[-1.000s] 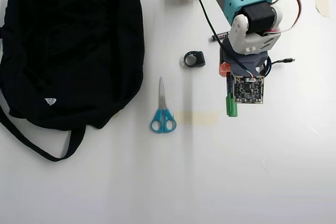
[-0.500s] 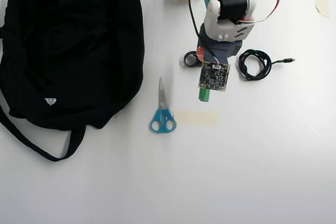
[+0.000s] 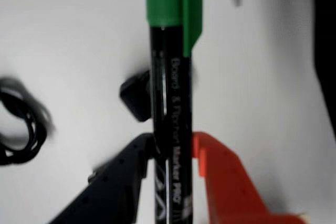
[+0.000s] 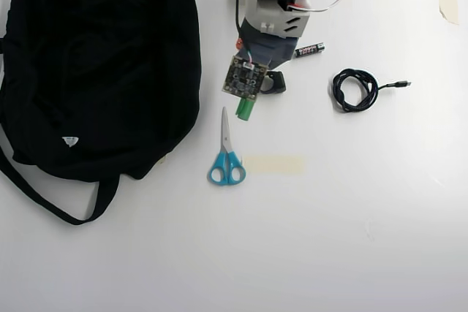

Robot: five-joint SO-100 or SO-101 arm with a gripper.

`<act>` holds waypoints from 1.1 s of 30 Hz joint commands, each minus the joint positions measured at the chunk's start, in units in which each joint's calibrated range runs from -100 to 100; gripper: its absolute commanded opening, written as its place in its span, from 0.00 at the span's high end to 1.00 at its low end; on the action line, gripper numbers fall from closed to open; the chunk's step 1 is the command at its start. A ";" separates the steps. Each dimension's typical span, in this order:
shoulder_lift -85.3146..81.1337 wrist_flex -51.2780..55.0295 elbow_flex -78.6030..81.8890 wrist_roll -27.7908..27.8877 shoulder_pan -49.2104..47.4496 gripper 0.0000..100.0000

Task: Put the green marker into the black bag

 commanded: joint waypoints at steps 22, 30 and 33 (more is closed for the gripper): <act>-2.12 -2.93 -0.25 0.32 26.06 0.98; -2.03 -5.78 -0.16 0.22 36.61 0.98; -1.95 -14.30 3.35 0.32 40.64 0.98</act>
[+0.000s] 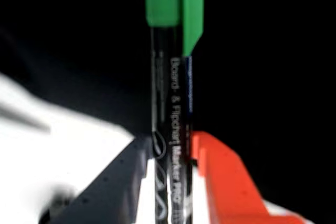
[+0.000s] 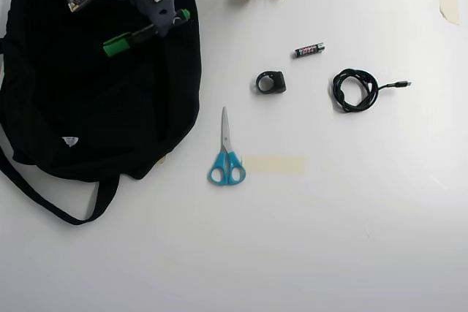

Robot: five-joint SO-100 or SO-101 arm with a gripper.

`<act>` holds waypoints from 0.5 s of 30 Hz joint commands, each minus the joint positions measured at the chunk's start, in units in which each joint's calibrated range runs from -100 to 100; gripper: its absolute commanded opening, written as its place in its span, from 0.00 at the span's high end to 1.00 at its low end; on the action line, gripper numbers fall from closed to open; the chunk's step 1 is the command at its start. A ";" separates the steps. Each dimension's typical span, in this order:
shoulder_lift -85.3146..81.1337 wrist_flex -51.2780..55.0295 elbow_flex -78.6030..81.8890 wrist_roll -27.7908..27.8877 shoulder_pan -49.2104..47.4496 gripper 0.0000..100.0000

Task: Put the green marker into the black bag

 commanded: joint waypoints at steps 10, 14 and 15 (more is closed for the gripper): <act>1.95 -26.04 12.48 2.79 15.58 0.98; 9.00 -34.48 11.58 3.10 16.93 0.98; 9.09 -34.65 11.58 3.89 16.93 0.98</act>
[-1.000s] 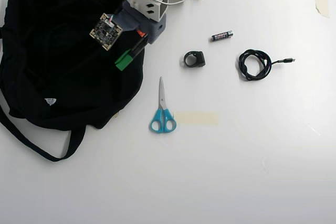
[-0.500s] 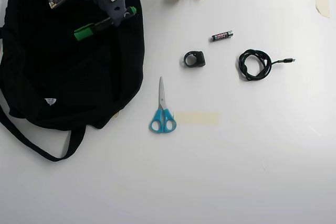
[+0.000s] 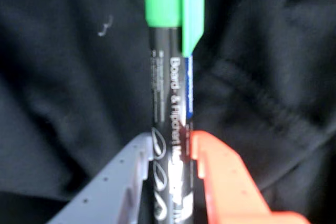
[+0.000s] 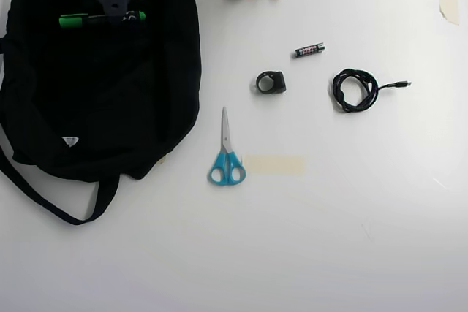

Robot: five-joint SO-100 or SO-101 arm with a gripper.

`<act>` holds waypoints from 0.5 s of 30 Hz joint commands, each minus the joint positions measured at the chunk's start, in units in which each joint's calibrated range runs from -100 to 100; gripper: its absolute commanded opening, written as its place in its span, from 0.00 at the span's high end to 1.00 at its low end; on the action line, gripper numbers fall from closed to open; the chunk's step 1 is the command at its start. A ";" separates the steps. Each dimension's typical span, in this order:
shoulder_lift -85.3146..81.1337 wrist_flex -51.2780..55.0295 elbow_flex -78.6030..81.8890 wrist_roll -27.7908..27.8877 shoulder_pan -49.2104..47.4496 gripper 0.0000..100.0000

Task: Put the green marker into the black bag

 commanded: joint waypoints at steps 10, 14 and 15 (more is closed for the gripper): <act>-0.13 -2.02 -1.31 3.36 1.14 0.72; -0.21 -2.02 -1.40 3.36 1.07 0.65; -0.21 -2.02 -1.40 3.36 0.99 0.65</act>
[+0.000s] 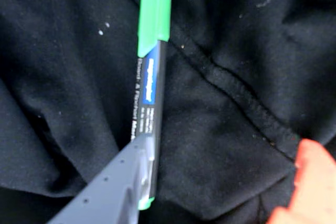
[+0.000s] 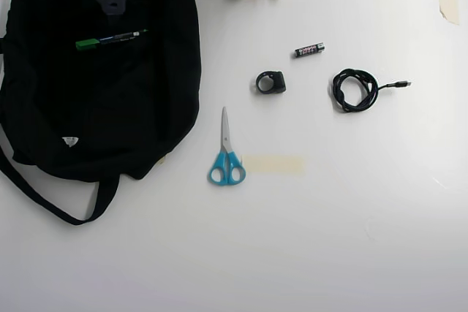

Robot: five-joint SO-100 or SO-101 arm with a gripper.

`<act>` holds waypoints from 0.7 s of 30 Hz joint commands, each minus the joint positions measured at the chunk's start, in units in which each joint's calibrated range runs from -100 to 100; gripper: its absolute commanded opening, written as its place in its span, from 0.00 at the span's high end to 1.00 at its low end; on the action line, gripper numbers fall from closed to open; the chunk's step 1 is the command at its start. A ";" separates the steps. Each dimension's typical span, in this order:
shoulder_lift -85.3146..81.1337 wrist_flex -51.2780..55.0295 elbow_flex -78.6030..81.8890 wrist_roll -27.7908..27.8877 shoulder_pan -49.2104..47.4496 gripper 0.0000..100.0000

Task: Put the green marker into the black bag

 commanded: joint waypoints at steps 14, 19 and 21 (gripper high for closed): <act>-18.97 23.47 -7.60 0.07 -14.78 0.98; -25.69 31.83 -7.51 -0.92 -31.01 0.98; -28.09 33.64 -7.42 -5.43 -38.34 0.98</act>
